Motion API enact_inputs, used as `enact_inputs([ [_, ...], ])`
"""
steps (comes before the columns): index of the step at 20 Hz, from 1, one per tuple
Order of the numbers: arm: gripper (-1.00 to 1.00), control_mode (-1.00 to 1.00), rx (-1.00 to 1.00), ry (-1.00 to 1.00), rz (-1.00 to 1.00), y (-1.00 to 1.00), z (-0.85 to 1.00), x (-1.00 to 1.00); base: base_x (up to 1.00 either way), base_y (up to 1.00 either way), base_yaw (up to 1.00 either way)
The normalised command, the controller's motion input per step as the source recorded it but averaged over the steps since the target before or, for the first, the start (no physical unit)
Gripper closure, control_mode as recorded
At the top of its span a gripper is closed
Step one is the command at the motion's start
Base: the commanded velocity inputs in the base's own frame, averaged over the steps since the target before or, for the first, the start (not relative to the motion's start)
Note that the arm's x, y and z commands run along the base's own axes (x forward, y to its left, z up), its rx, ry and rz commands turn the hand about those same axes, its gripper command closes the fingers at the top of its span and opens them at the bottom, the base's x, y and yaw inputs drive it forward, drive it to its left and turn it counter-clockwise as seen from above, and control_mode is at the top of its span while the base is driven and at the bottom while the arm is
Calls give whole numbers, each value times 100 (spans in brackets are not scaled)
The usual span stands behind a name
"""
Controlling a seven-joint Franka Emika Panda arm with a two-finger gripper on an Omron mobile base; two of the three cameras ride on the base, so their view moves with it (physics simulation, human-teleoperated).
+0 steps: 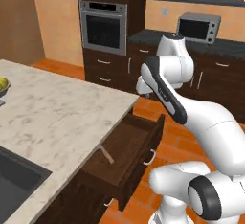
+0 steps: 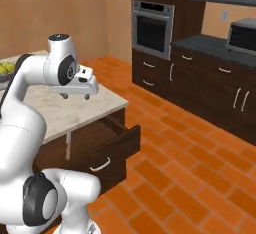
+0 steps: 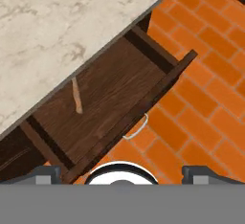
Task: Pick up the knife from the drawer and place it on the cutting board. Then place the meat from the plate to the cutting board.
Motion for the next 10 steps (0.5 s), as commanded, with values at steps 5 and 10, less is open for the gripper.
enact_inputs([
  [5, -100, 100, 0, 0, 0, 0, 0, 0, -72, 67, -61],
  [10, -100, 100, 0, 0, 0, 0, 0, 0, -27, 86, -47],
])
